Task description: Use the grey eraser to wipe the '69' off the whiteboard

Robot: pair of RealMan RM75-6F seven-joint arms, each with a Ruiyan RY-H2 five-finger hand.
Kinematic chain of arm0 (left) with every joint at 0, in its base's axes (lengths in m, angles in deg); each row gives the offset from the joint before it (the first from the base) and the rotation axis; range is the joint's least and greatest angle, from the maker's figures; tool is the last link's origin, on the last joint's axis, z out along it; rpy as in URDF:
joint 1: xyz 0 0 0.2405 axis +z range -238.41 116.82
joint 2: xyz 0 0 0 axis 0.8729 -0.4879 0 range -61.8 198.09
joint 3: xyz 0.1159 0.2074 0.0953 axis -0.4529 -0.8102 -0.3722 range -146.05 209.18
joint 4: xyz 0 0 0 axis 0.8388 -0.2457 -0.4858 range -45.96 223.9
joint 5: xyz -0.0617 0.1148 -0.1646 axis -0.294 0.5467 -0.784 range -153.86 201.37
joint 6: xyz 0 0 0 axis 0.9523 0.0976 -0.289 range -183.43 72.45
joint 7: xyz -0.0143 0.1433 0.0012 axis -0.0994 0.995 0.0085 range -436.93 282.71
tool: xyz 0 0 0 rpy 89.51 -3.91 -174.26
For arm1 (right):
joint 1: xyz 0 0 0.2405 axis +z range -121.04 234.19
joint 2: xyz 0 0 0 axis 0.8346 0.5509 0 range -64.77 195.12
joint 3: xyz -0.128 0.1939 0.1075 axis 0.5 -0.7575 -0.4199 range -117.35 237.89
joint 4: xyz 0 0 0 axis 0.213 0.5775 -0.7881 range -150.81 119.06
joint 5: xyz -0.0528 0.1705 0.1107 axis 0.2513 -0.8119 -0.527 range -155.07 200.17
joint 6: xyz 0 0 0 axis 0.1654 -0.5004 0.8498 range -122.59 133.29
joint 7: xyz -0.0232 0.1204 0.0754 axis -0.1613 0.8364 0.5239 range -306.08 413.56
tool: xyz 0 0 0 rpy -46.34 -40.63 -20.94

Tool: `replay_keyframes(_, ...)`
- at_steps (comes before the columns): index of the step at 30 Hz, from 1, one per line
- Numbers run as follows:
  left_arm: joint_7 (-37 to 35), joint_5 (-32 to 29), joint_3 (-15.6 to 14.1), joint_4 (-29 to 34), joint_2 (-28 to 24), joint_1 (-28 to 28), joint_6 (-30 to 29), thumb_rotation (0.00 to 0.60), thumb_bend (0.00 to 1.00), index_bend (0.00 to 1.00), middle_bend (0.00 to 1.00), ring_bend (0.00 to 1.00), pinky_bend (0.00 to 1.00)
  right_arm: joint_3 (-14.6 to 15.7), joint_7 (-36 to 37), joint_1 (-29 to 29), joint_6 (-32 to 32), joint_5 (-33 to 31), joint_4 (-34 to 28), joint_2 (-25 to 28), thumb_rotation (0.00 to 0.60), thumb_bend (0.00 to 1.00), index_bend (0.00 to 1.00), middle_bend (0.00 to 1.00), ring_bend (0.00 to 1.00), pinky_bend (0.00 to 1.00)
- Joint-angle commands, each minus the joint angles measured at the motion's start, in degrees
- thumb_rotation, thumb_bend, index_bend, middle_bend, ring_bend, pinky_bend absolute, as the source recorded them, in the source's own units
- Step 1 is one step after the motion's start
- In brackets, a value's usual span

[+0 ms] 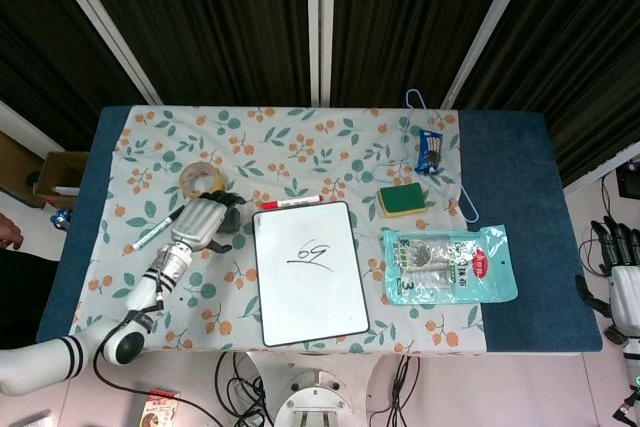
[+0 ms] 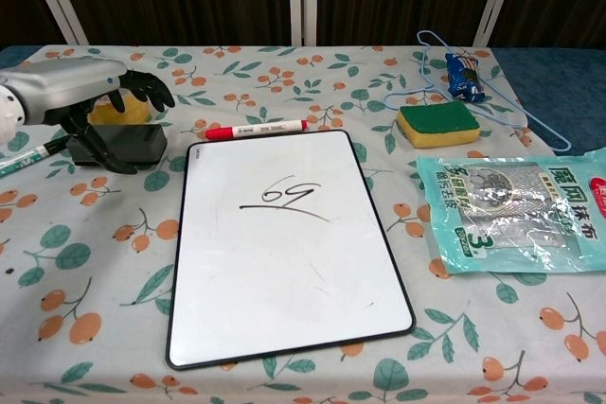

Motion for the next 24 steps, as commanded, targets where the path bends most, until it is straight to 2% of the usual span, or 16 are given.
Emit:
replay_keyframes(1, 0.1, -1.3, 0.1, -0.9, 0.7, -0.7, 0.7, 0.6, 0.1, 0.24, 0.24, 0.2, 0.3, 0.0, 0.0, 0.0, 0.1, -0.1, 0.0, 0.0, 0.6, 0.27, 0.0, 0.0, 0.0, 0.0)
replay_keyframes(12, 2.1, -5.1, -0.6, -4.0, 0.8, -2.4, 1.9, 0.6, 0.16, 0.34, 0.35, 0.26, 0.34, -0.2, -0.2, -0.1, 0.0, -0.2, -0.5, 0.4, 0.6, 0.28, 0.0, 0.0, 0.0, 0.0)
replay_keyframes(24, 1.2, -7.5, -1.2, -5.8, 1.1, -2.9, 2.3, 0.6, 0.19, 0.35, 0.36, 0.28, 0.36, -0.1, -1.6, 0.3, 0.6, 0.2, -1.6, 0.5, 0.6, 0.28, 0.0, 0.0, 0.0, 0.0)
